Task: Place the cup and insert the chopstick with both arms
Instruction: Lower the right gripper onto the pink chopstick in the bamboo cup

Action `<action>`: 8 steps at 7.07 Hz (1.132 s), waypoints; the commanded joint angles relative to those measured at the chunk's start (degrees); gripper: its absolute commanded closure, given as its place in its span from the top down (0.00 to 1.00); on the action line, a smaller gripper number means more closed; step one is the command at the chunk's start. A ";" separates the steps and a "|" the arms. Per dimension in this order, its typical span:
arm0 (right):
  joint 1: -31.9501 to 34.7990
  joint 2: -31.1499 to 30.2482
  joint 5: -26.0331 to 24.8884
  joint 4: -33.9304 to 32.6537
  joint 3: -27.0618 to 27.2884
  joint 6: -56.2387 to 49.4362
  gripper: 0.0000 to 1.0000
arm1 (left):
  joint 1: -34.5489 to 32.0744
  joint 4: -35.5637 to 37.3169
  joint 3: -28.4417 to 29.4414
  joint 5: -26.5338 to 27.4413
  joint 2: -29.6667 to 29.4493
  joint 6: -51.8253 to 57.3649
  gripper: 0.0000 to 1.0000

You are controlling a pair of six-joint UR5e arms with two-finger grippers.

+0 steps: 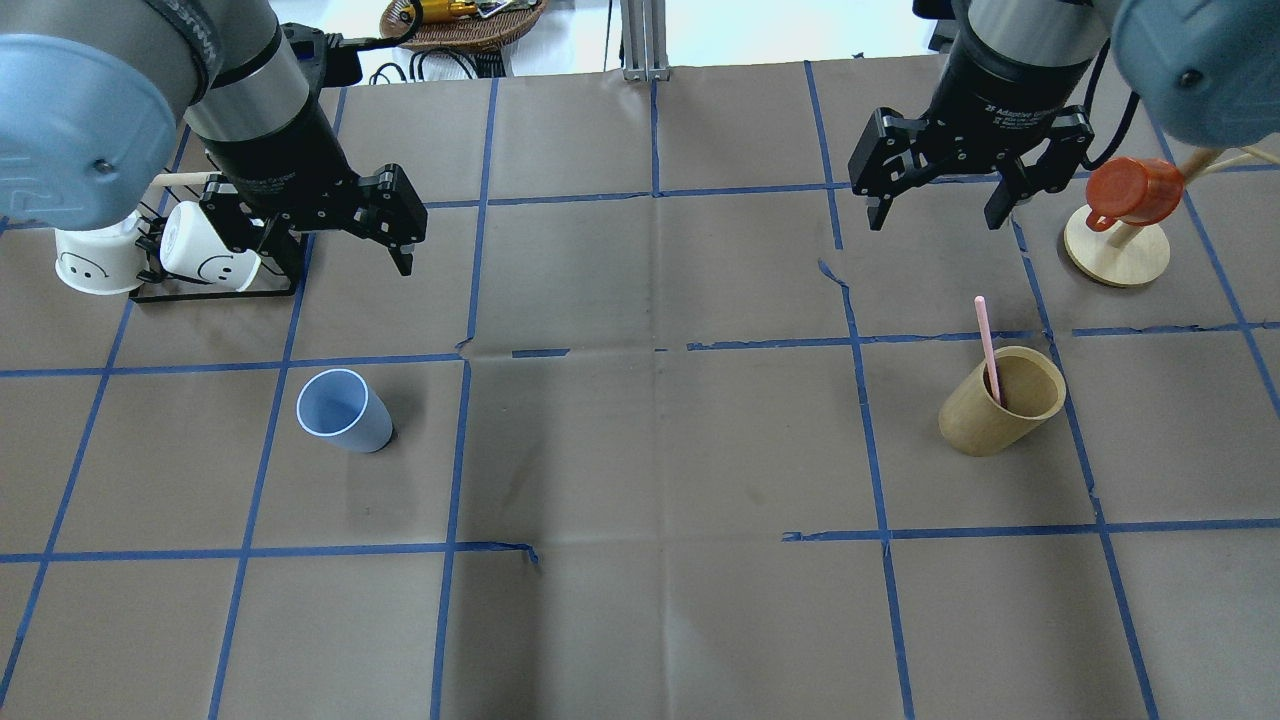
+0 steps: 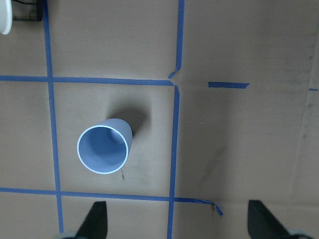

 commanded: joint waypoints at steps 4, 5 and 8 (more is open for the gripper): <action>-0.09 0.44 0.48 -0.45 0.66 0.13 1.00 | 0.00 0.19 -1.76 -0.18 1.40 0.00 1.00; -0.09 0.45 0.23 -0.36 0.75 0.04 1.00 | 0.26 0.45 -0.89 -0.88 0.52 0.00 1.00; -0.35 0.01 -0.38 0.34 0.84 -31.37 1.00 | 0.53 0.54 -0.71 -0.97 0.34 0.79 1.00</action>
